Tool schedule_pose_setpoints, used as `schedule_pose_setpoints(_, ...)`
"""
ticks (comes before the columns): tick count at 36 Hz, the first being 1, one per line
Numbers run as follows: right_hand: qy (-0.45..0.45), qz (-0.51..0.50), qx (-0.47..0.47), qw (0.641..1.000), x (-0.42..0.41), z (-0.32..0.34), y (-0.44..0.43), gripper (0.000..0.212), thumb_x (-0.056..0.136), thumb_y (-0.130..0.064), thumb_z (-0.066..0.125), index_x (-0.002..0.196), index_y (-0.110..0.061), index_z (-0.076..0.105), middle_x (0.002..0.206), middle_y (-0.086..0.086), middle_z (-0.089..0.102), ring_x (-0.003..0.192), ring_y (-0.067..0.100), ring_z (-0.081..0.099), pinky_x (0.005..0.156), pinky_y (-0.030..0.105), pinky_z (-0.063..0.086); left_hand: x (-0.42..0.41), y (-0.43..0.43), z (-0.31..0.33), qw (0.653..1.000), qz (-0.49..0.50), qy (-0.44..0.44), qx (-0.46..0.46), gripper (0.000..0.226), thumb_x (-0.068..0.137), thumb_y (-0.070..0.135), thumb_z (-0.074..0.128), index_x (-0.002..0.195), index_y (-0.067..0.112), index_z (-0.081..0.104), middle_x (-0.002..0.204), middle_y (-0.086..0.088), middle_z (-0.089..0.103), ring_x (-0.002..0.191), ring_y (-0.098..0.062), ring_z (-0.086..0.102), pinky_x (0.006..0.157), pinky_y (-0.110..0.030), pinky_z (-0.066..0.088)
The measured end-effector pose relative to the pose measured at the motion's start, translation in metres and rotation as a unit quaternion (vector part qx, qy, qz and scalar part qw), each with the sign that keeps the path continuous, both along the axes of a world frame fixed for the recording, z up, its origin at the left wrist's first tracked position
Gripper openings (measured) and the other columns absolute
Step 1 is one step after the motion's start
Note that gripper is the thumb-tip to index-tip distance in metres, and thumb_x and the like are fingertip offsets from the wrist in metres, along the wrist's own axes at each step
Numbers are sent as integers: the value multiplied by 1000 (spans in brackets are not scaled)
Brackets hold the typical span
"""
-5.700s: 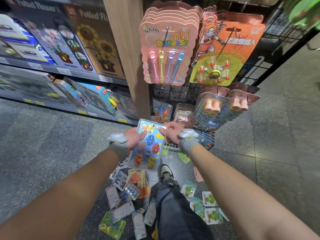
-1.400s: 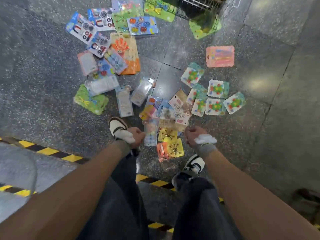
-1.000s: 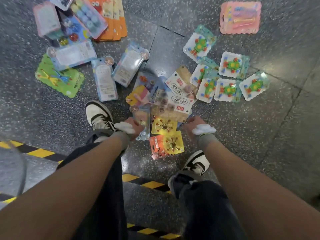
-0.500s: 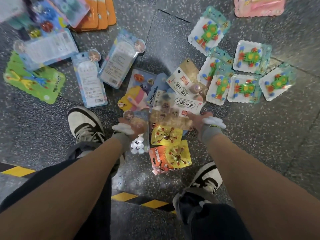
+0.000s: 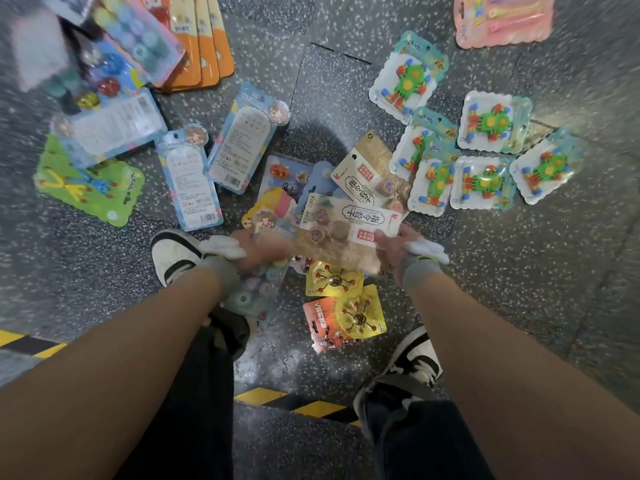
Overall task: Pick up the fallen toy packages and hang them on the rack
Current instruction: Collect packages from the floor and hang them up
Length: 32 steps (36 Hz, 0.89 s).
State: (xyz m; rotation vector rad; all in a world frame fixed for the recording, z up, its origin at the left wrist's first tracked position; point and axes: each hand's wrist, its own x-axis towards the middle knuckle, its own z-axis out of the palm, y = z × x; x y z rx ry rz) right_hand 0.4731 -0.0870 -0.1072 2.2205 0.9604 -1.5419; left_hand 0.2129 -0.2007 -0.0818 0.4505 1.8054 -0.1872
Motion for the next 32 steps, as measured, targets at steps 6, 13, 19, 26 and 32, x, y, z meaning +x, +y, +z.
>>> schedule_pose_setpoints(6,47,-74,39,995,-6,31,12,24,95,-19,62,119,-19,59,110,5,70,79,18,62,62,30,50,-15,18,25,998,-53,15,6,96,51,78,75,125,18,61,120,-7,65,103,-29,60,94,-37,49)
schedule_pose_setpoints(13,46,100,78,991,-17,64,49,31,98,-20,57,129,-16,55,115,-5,60,97,18,57,74,21,42,-38,44,48,998,-34,-4,56,118,29,94,65,124,24,63,119,-1,67,102,-24,62,94,-39,51)
schedule_pose_setpoints(19,90,159,34,983,-67,68,58,54,81,-48,74,125,-19,62,116,1,66,93,21,63,76,32,54,-30,81,55,982,-95,-83,138,106,28,91,71,112,27,70,130,7,59,112,-20,58,102,-44,47)
schedule_pose_setpoints(26,140,77,42,986,-97,51,68,28,75,-40,82,62,-18,70,54,-1,57,51,16,40,50,27,34,-31,102,42,981,-94,-115,123,114,36,80,80,129,16,61,132,0,60,117,-25,58,104,-45,46)
schedule_pose_setpoints(32,135,102,42,985,-109,39,86,44,87,-56,62,98,-14,70,74,1,61,66,16,52,64,28,44,-44,98,24,979,-23,-159,129,80,36,75,84,94,21,74,94,2,76,91,-23,70,91,-45,55)
